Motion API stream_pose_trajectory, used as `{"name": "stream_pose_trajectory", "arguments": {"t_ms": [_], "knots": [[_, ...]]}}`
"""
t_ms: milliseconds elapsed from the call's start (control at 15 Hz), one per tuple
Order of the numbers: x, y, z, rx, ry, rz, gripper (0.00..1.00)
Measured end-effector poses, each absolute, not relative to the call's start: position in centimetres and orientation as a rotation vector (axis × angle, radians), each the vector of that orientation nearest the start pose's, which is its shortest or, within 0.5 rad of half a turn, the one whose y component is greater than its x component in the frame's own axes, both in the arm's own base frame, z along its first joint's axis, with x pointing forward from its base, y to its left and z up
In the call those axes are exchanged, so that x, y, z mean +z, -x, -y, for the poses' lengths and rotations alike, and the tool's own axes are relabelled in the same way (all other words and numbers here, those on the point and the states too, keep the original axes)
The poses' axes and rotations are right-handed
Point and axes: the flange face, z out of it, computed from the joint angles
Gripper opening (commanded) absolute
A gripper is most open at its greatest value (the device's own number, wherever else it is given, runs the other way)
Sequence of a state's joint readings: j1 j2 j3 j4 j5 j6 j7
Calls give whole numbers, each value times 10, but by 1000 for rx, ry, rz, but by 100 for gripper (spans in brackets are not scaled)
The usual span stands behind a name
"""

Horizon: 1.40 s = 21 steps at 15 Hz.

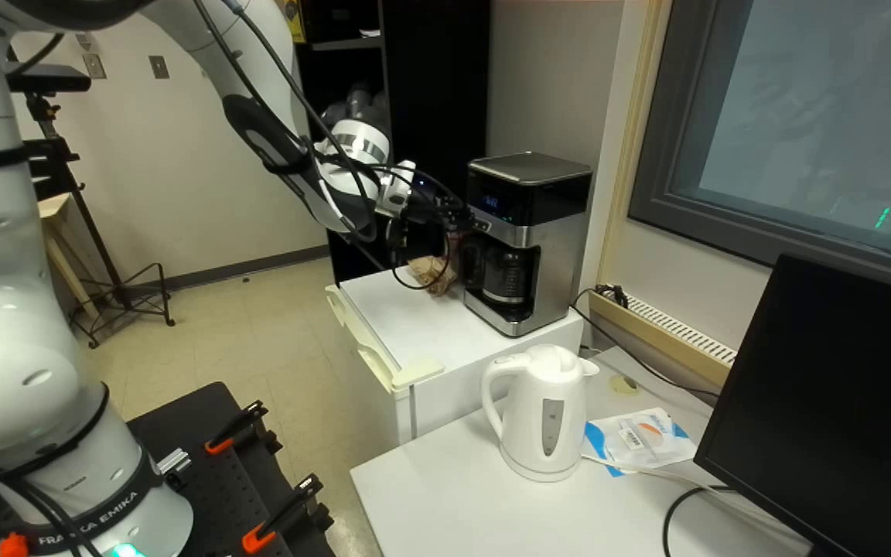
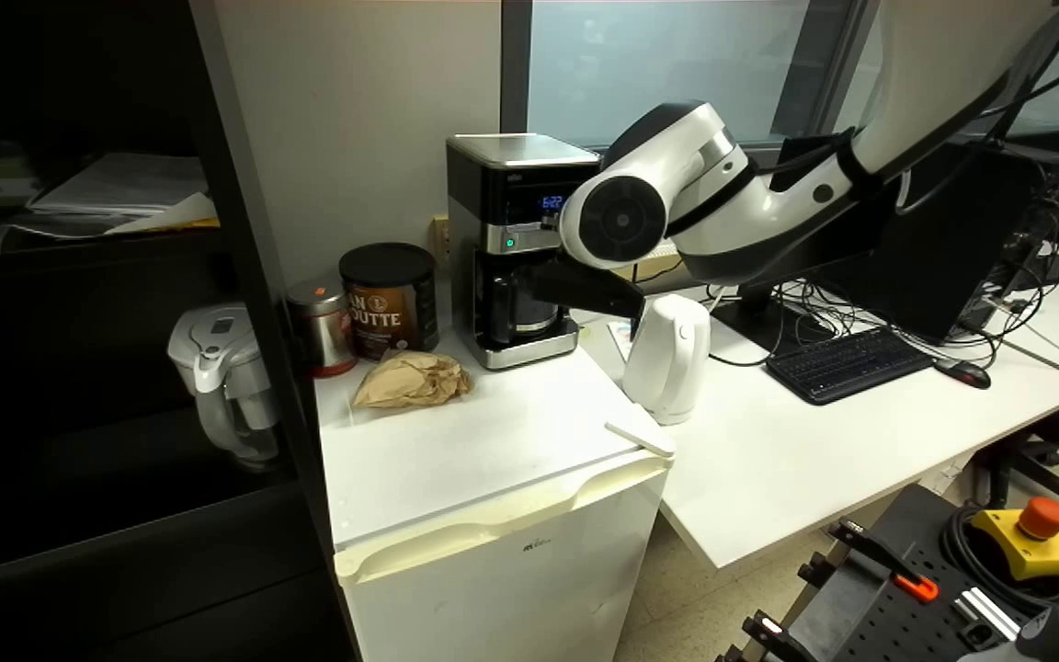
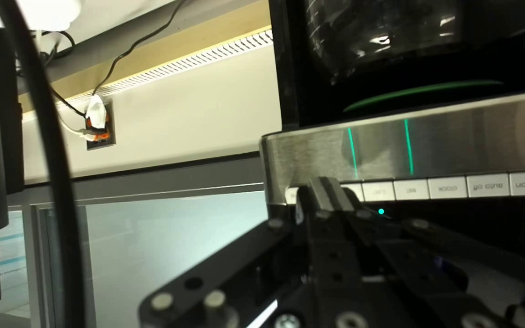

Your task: Press the buttons on the coffee making machine

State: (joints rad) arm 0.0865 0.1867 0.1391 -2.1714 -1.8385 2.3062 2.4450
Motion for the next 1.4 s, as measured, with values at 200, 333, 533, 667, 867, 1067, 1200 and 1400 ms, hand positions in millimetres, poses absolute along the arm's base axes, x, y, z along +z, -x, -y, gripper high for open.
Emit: {"name": "stream_pose_trajectory", "arguments": {"t_ms": [200, 333, 533, 667, 867, 1067, 1200, 1400], "knots": [[324, -545, -105, -1913, 2616, -1065, 0], [325, -536, -104, -1913, 2606, -1075, 0], [325, -529, -100, -1911, 2597, -1094, 0], [325, -526, -96, -1910, 2592, -1110, 0], [327, -523, -87, -1914, 2580, -1142, 0], [330, -523, -78, -1924, 2571, -1171, 0], [333, -523, -71, -1932, 2564, -1189, 0], [334, -524, -66, -1936, 2561, -1206, 0]]}}
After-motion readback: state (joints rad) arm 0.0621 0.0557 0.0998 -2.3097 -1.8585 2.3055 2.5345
